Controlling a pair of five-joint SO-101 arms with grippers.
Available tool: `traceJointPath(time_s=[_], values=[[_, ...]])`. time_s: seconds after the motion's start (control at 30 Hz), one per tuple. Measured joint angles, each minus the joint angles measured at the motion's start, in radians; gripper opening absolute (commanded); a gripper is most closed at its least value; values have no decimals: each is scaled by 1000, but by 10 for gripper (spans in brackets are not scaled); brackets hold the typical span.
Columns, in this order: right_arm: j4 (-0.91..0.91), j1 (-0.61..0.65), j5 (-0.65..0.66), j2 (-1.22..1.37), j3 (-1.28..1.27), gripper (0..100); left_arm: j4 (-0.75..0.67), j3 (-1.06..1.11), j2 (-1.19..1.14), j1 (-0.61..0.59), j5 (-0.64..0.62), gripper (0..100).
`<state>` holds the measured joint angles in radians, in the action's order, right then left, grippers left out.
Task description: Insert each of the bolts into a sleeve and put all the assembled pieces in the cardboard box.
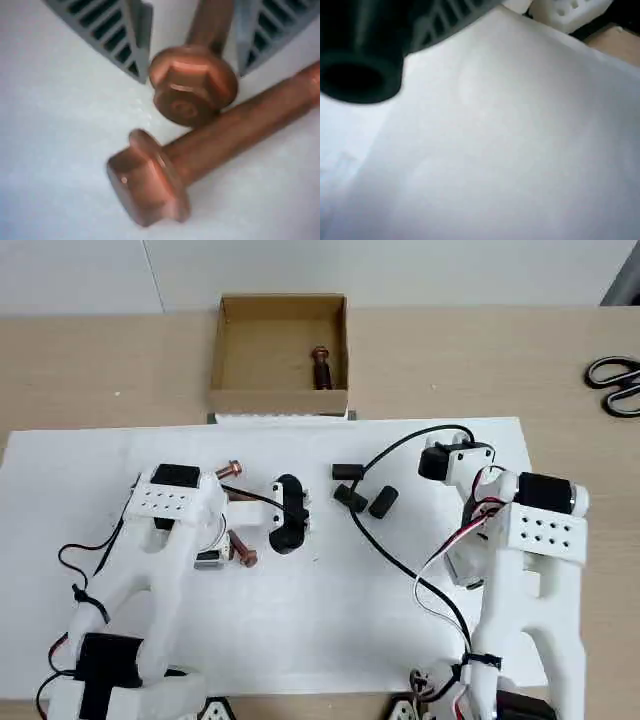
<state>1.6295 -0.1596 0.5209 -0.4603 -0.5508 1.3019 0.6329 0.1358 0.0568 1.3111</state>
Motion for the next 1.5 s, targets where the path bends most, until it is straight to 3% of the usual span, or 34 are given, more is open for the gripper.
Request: traceJointPath(time_s=[0.6, 1.03, 1.27, 1.5], values=[[0, 0, 0, 0, 0, 4, 0, -55, -14, -31, 0, 115], [0, 0, 0, 0, 0, 4, -11, -97, -169, -34, 0, 110], [2, 0, 0, 0, 0, 4, -6, -101, -209, -21, 2, 6], [2, 0, 0, -2, 0, 4, -5, -100, -227, 9, -11, 6]])
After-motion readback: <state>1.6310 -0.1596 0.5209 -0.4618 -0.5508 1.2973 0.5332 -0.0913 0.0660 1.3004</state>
